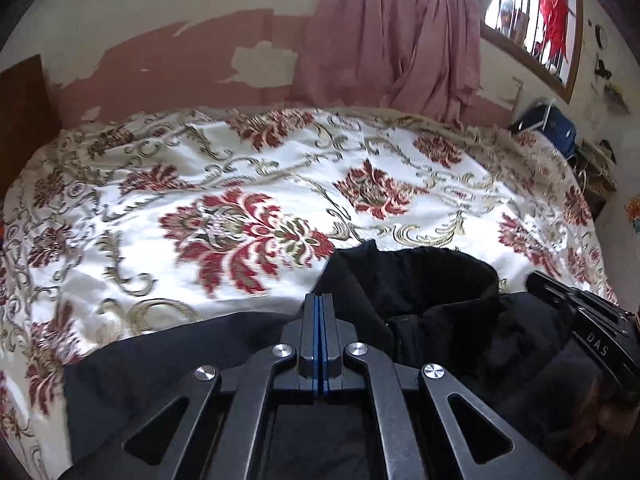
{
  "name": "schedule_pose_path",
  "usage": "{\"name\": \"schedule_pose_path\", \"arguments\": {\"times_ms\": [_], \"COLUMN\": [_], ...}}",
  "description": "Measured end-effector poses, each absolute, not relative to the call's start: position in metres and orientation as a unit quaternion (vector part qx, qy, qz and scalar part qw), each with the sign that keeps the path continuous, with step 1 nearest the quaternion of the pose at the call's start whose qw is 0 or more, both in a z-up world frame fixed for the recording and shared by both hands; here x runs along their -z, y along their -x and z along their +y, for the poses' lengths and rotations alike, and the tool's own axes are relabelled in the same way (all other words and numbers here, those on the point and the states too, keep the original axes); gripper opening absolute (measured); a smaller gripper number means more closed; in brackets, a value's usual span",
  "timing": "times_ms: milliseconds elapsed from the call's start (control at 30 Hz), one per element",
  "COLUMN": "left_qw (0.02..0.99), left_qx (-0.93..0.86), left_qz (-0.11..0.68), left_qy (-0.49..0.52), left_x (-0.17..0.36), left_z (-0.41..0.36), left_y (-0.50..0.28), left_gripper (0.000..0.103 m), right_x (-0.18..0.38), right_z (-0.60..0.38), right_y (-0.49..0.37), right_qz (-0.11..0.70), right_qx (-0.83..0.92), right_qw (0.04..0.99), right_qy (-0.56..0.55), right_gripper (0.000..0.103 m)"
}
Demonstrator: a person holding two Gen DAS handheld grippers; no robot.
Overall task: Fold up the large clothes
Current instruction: 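Grasp the jacket hem with both grippers and lift it toward the collar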
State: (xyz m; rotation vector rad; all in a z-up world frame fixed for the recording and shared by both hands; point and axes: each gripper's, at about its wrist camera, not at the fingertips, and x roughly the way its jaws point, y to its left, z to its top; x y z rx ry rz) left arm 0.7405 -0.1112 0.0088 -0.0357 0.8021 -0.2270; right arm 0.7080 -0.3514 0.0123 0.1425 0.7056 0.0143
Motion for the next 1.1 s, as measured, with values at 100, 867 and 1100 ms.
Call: {"name": "schedule_pose_path", "arguments": {"times_ms": [100, 867, 1100], "left_qw": [0.910, 0.899, 0.906], "left_qx": [0.102, 0.111, 0.127], "left_qz": [0.400, 0.423, 0.400], "left_qy": [0.027, 0.006, 0.054], "left_x": [-0.015, 0.020, -0.002], "left_z": [-0.094, -0.159, -0.120], "left_y": [-0.732, -0.800, -0.755], "left_gripper": [0.001, 0.020, 0.006], "right_x": [-0.027, 0.024, 0.002], "right_z": [-0.367, -0.344, -0.351], "right_y": [-0.686, -0.772, -0.709], "right_qz": [0.338, 0.420, 0.386], "right_qx": [-0.015, -0.019, -0.035], "right_qw": [0.938, 0.902, 0.920], "right_qy": [-0.075, -0.098, -0.062], "right_gripper": [0.001, 0.016, 0.006]}}
